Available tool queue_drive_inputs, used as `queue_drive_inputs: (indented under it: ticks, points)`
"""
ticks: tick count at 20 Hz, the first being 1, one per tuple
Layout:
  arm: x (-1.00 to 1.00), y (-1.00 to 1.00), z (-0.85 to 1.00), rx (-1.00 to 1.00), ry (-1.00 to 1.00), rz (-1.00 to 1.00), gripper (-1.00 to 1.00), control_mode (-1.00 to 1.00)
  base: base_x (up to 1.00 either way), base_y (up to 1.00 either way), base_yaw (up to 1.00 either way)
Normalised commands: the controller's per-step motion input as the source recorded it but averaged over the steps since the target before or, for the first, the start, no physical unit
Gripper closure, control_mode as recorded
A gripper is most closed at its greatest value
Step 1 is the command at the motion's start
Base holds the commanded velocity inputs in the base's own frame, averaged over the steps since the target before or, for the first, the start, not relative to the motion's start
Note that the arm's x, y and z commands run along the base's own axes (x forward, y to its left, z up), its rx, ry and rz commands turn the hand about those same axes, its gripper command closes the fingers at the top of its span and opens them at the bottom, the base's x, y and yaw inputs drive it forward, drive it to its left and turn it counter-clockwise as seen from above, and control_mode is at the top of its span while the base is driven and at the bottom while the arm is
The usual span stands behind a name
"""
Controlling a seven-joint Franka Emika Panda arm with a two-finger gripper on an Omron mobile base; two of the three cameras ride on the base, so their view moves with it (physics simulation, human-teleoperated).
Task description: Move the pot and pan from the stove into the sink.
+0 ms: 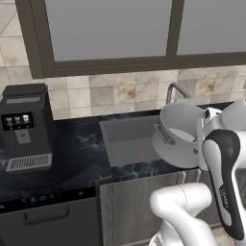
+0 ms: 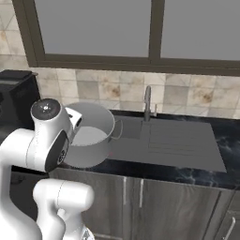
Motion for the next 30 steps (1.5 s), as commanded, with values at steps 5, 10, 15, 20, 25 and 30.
queue_drive_inputs:
  ticks: [5,10,15,20,25,30]
  points:
    - [0.00,0.00,0.00,0.00,0.00,0.00,1.00,1.00,0.02,0.33,-0.01]
    - [0.00,0.00,0.00,0.00,0.00,0.00,1.00,1.00,0.06,0.00,0.00]
    - [0.00,0.00,0.00,0.00,0.00,0.00,1.00,1.00,0.53,0.05,-0.01]
    - [0.00,0.00,0.00,0.00,0.00,0.00,1.00,1.00,0.51,0.10,-0.02]
    - [0.00,0.00,0.00,0.00,0.00,0.00,1.00,1.00,0.07,0.02,-0.01]
    - [0.06,0.00,0.00,0.00,0.00,0.00,1.00,-1.00,0.00,0.00,0.00]
